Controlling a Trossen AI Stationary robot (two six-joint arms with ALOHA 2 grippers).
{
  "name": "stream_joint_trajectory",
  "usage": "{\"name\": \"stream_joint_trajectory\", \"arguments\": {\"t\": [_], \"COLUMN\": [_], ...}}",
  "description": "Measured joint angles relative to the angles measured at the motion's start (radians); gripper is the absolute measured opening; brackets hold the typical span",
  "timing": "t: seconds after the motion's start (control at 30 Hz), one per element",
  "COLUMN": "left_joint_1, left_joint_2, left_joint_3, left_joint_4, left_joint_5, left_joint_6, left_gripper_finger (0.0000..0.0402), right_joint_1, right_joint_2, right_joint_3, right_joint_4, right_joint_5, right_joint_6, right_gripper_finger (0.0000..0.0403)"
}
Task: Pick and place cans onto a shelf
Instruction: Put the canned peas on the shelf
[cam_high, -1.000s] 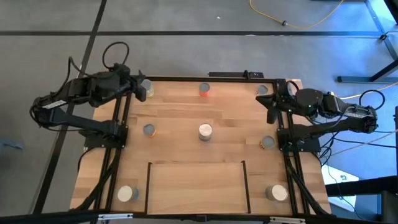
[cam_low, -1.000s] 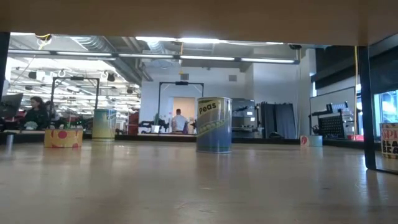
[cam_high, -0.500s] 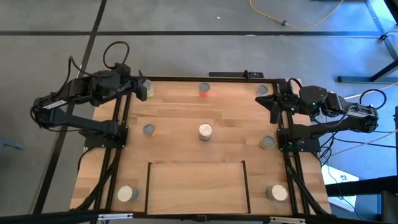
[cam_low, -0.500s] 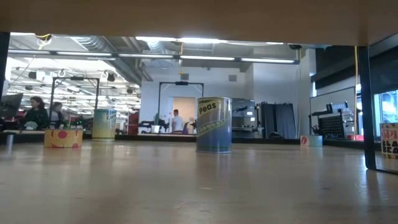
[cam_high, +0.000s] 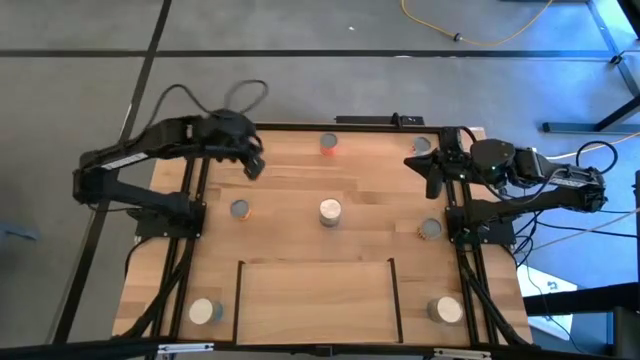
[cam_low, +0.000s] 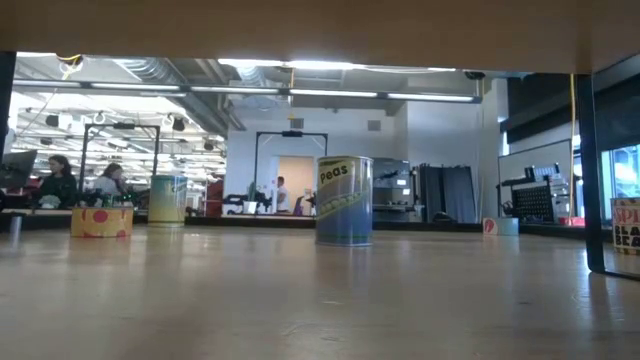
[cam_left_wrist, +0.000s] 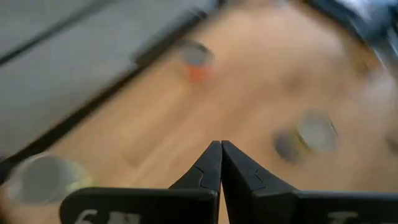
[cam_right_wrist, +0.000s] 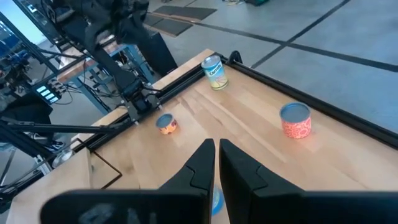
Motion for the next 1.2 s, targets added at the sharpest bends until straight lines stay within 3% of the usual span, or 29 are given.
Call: {"name": "stream_joint_trajectory", "arguments": {"t": [0.37, 0.53, 0.73, 1.0, 1.2], "left_joint_1": [-0.010, -0.053, -0.137, -0.236, -0.311], "left_joint_2": [0.138, 0.176, 0.236, 0.353, 0.450], "left_joint_3": [0.000, 0.000, 0.000, 0.000, 0.000], "left_joint_4": [0.075, 0.142, 0.229, 0.281, 0.347], "left_joint_5": [0.245, 0.303, 0.300, 0.234, 0.074], "left_joint_6": [0.089, 0.284, 0.603, 0.699, 0.840], "left_gripper_finger": [0.0037, 0.0048, 0.0046, 0.0045, 0.0043], "right_joint_1": [0.000, 0.000, 0.000, 0.000, 0.000], "right_joint_2": [0.012, 0.012, 0.016, 0.035, 0.040], "right_joint_3": [0.000, 0.000, -0.001, -0.002, -0.002], "right_joint_4": [-0.002, -0.013, -0.057, -0.062, -0.063], "right_joint_5": [0.000, 0.000, 0.000, -0.001, -0.001], "right_joint_6": [-0.008, -0.012, -0.010, -0.009, -0.010], "right_gripper_finger": [0.0028, 0.0028, 0.0028, 0.0028, 0.0028]}}
